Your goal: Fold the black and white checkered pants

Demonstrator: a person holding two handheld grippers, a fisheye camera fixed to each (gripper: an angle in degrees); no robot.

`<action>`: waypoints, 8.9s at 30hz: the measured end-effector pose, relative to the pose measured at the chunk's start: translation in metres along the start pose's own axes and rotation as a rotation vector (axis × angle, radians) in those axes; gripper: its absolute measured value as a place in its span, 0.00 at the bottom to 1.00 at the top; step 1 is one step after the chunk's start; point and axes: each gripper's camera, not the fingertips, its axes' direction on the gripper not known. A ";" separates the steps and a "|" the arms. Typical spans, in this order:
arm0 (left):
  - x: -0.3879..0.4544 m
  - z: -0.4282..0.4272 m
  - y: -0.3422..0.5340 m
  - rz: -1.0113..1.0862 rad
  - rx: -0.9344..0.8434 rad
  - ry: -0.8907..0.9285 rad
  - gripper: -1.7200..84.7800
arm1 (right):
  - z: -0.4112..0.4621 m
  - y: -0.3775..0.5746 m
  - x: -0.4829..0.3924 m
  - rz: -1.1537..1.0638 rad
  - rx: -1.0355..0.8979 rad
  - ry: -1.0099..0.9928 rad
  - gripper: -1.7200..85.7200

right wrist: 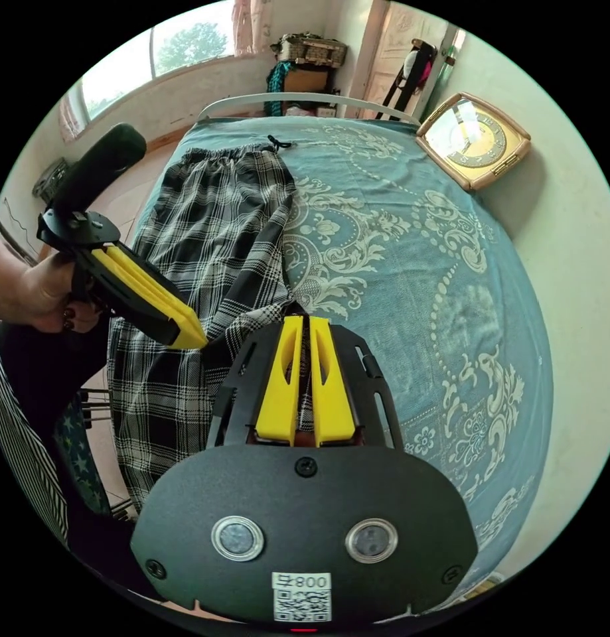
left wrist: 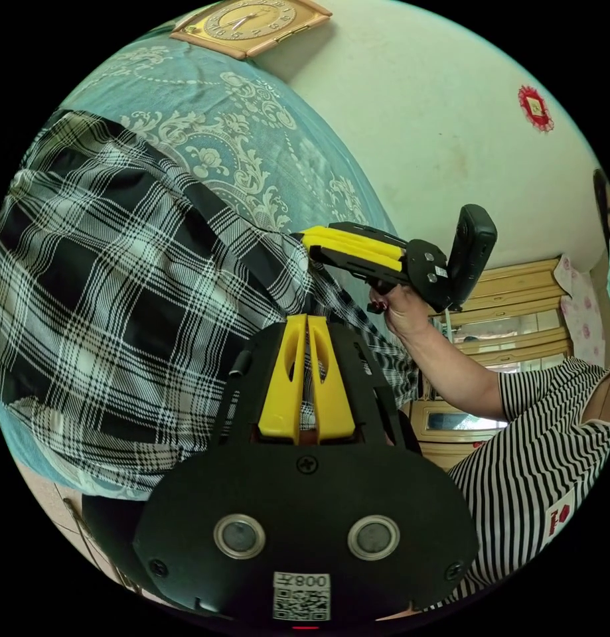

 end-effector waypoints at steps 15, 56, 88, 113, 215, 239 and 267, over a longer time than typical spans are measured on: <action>0.057 0.066 -0.042 0.097 -0.046 -0.121 0.02 | 0.010 0.019 0.141 0.456 0.060 -0.413 0.02; 0.184 0.107 -0.092 0.141 -0.021 -0.248 0.03 | 0.024 0.067 0.125 0.476 -0.097 -0.214 0.02; 0.185 -0.093 -0.011 -0.074 0.121 -0.474 0.02 | 0.083 0.092 -0.020 0.293 -0.194 -0.455 0.02; 0.089 -0.142 -0.015 -0.140 0.193 -0.550 0.02 | 0.103 0.066 -0.077 0.272 -0.214 -0.457 0.02; -0.514 0.983 0.376 1.334 -0.943 -0.354 0.13 | -0.444 0.628 -0.303 1.715 0.291 0.045 0.15; -0.450 0.965 0.365 1.320 -0.925 -0.292 0.05 | -0.439 0.651 -0.363 1.771 0.541 -0.069 0.05; -0.309 0.579 0.187 1.288 -0.646 -0.174 0.05 | -0.382 0.402 -0.358 1.044 0.580 -0.303 0.05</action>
